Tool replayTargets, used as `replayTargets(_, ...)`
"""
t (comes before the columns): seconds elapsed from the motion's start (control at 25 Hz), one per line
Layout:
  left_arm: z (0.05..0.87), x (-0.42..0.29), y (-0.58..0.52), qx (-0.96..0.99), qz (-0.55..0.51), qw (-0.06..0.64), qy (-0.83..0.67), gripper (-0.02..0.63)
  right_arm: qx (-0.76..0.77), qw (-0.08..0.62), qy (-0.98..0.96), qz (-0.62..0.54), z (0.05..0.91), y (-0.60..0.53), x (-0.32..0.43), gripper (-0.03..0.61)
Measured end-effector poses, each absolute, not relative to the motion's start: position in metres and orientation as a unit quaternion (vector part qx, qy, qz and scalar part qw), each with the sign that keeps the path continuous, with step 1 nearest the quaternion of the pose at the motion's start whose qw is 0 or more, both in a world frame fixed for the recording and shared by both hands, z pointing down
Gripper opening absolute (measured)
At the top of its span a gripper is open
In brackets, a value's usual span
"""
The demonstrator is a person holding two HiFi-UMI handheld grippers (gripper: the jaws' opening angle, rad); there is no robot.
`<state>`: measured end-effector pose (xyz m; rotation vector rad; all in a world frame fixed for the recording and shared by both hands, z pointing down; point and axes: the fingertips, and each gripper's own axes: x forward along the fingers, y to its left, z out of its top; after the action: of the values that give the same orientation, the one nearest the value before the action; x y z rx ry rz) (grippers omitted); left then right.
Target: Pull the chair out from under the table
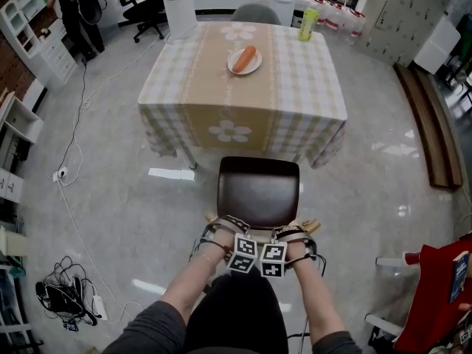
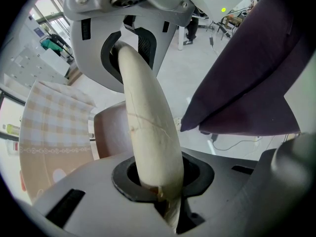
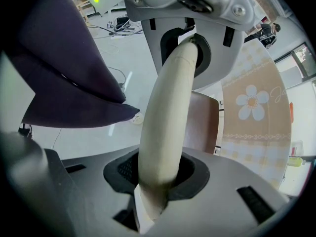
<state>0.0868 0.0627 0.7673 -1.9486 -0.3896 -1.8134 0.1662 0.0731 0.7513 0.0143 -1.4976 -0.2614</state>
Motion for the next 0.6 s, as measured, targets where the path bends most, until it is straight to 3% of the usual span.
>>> replayTargets(0.6,0.773,0.083,0.088,-0.705,-0.657,0.227,-0.144,0.083,0.006,0.726,-0.678,-0.117,0.757,0.099,0.163,0.104)
